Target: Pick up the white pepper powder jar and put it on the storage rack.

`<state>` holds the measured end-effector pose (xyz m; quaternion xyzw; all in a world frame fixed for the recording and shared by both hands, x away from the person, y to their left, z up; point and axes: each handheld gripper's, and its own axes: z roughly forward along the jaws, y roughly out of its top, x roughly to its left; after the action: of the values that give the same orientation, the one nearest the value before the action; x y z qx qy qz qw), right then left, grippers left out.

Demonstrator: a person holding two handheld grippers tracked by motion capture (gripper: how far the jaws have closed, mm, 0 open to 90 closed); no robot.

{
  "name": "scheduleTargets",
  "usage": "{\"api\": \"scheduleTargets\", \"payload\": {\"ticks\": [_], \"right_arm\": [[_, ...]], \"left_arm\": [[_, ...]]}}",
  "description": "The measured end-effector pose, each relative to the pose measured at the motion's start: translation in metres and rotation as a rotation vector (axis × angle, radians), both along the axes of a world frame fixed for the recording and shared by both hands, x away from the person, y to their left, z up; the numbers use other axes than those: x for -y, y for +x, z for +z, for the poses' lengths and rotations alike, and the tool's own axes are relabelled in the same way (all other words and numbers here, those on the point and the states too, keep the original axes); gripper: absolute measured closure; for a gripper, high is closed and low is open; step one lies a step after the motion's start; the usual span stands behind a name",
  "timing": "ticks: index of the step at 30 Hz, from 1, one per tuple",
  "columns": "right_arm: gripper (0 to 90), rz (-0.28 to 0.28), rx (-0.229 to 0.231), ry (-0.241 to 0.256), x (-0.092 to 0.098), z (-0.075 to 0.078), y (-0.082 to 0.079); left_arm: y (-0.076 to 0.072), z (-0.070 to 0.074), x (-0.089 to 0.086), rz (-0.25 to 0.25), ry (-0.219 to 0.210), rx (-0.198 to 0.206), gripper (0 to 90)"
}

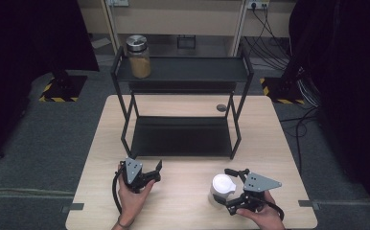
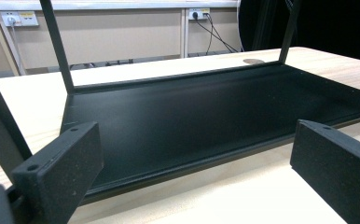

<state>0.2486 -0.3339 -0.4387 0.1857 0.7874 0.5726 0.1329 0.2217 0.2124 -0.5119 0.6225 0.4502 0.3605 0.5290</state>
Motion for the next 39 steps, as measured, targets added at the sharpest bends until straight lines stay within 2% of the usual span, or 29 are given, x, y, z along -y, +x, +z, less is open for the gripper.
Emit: {"api": "scheduleTargets", "payload": {"ticks": [12,21,27,31,35,39], "right_arm": [[14.3,0.014,-0.024,-0.055,-0.001,-0.018,0.003],[29.9,0.018,0.01,-0.078,-0.003,-0.026,0.001],[30.5,0.011,0.0,-0.062,-0.003,-0.028,0.001],[30.6,-0.01,-0.031,-0.039,-0.002,-0.028,0.0],[30.6,-0.046,-0.014,-0.009,-0.003,-0.027,-0.006],[30.6,-0.083,0.012,0.02,-0.007,-0.019,-0.014]], "left_arm": [[0.0,0.0,0.0,-0.001,0.001,0.0,1.7],[0.0,0.0,0.0,-0.001,0.001,0.0,1.7],[0.0,0.0,0.0,0.0,0.002,0.0,1.7],[0.0,0.0,-0.001,-0.001,-0.001,-0.001,1.7],[0.001,0.0,-0.002,-0.003,-0.001,-0.002,1.7],[0.001,0.0,-0.002,-0.003,-0.001,-0.001,1.7]]}}
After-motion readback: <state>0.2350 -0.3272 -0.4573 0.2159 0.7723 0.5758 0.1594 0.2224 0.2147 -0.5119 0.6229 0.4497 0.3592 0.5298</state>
